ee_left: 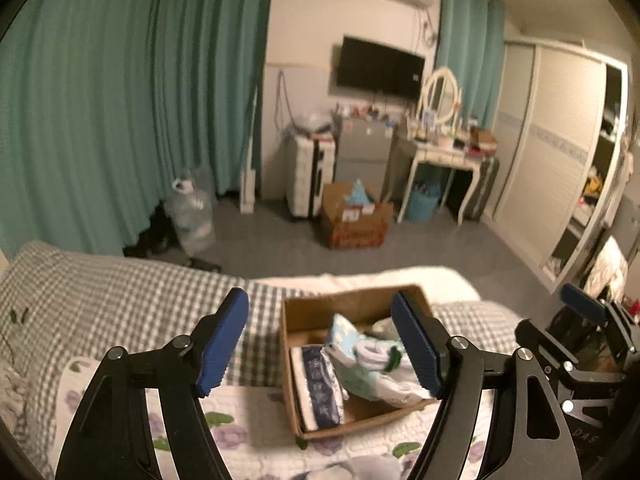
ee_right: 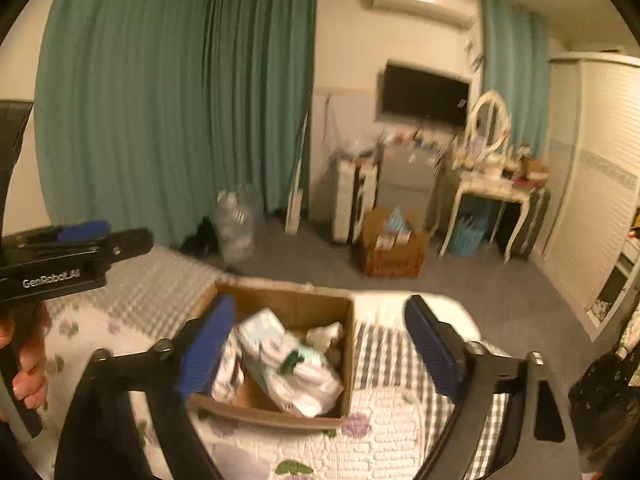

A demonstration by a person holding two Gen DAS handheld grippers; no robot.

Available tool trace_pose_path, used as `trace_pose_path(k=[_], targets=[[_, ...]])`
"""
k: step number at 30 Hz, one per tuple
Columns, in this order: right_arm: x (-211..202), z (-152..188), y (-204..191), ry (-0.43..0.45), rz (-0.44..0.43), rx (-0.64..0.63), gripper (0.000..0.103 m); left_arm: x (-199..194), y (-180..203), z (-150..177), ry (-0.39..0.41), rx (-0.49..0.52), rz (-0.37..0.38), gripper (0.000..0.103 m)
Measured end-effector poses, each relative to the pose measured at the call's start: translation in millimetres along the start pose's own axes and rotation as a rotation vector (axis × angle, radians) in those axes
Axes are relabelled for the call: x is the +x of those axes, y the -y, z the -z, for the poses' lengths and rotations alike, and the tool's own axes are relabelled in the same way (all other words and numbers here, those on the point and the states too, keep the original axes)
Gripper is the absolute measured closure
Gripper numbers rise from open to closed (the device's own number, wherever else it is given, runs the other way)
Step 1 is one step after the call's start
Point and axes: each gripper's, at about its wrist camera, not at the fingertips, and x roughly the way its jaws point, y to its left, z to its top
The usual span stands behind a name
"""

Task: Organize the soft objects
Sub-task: 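Withdraw both tools from the box back toward the sock and white item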

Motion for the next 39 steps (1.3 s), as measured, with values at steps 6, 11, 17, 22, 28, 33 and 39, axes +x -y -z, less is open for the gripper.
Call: trace_pose_path(k=[6, 11, 17, 22, 28, 33, 39], targets=[[-71, -10, -9, 0.123, 0.023, 0.000, 0.000, -73, -6, -4, 0.138, -0.007, -0.020, 0.000], [-108, -9, -22, 0.129, 0.041, -0.055, 0.000, -119, -12, 0, 0.236, -0.013, -0.017, 0.000], [-149, 2, -30, 0.138, 0.034, -0.096, 0.000, -154, -1, 14, 0.275, 0.027, -0.017, 0.000], [-172, 13, -34, 0.145, 0.034, -0.108, 0.000, -175, 11, 34, 0.295, 0.073, -0.029, 0.000], [-188, 30, -32, 0.150, -0.038, -0.103, 0.000, -184, 20, 55, 0.296, 0.095, -0.028, 0.000], [-181, 49, -30, 0.100, -0.032, -0.091, 0.000, -172, 28, 72, 0.264, 0.112, -0.040, 0.000], [-161, 70, -23, 0.049, -0.047, -0.077, 0.000, -145, 30, 92, 0.189, 0.091, -0.015, 0.000]])
